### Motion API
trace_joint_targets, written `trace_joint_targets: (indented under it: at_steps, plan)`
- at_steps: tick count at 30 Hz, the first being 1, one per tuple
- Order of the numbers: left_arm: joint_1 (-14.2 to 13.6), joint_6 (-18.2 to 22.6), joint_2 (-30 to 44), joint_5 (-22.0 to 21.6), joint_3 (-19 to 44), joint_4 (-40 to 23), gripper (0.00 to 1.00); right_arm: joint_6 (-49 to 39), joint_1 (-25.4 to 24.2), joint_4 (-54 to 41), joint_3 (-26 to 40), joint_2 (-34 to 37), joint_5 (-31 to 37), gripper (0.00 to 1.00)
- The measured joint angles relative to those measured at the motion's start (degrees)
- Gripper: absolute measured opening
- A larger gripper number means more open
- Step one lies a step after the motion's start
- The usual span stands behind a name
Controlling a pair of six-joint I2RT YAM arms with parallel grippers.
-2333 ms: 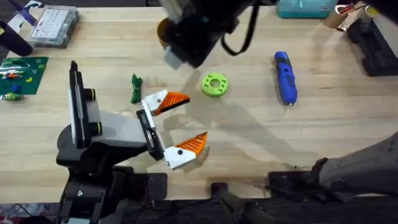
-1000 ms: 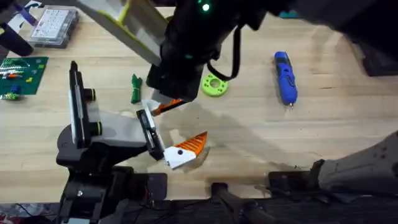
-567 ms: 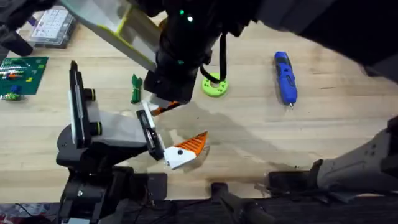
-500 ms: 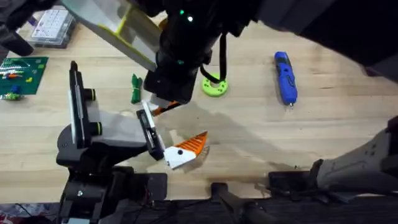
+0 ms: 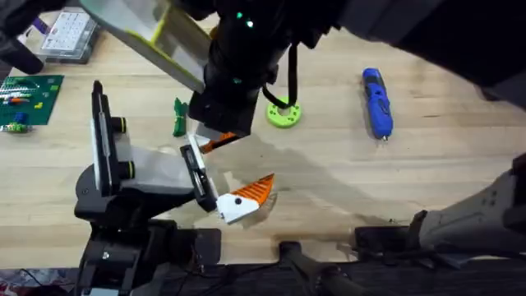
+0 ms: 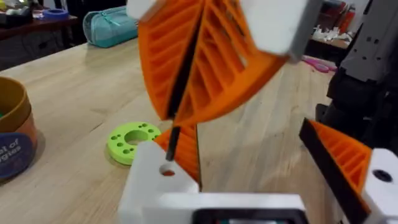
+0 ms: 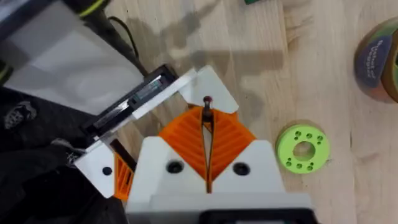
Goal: Pick up the gripper from the table and insert it into the empty holder that is missing its gripper. Then pick up a screw, insert it into the mounting hole, and use the screwdriver to tighten it. Finally, clean up the table by picking up the vegetable and placing it into the bucket.
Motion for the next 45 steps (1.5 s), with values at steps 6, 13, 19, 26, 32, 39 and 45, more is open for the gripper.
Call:
trace_joint_targets:
  at_steps: [6, 13, 19, 26, 32, 39, 45]
  plan:
    - [0.0, 0.02, 0.0, 0.0, 0.0, 0.0, 0.986, 0.0, 0.0, 0.13, 0.0, 0.0, 0.02, 0.007]
    - [0.0, 0.01, 0.0, 0.0, 0.0, 0.0, 0.986, 0.0, 0.0, 0.13, 0.0, 0.0, 0.02, 0.007]
    - [0.0, 0.02, 0.0, 0.0, 0.0, -0.01, 0.986, 0.0, 0.0, 0.14, 0.04, 0.99, 0.0, 0.007]
    - [0.0, 0.02, 0.0, 0.0, 0.0, 0.0, 0.986, -0.02, 0.0, -0.11, 0.04, 1.95, 0.13, 0.007]
    - [0.0, 0.02, 0.0, 0.0, 0.0, -0.01, 0.986, -0.02, 0.0, -0.3, 0.03, 1.95, 0.13, 0.007]
    - [0.0, 0.02, 0.0, 0.0, 0.0, 0.0, 0.986, 0.0, 0.0, -1.12, 0.03, 1.95, 0.11, 0.007]
    - [0.0, 0.02, 0.0, 0.0, 0.0, -0.01, 0.986, -0.02, 0.0, -1.1, 0.04, 1.95, 0.09, 0.007]
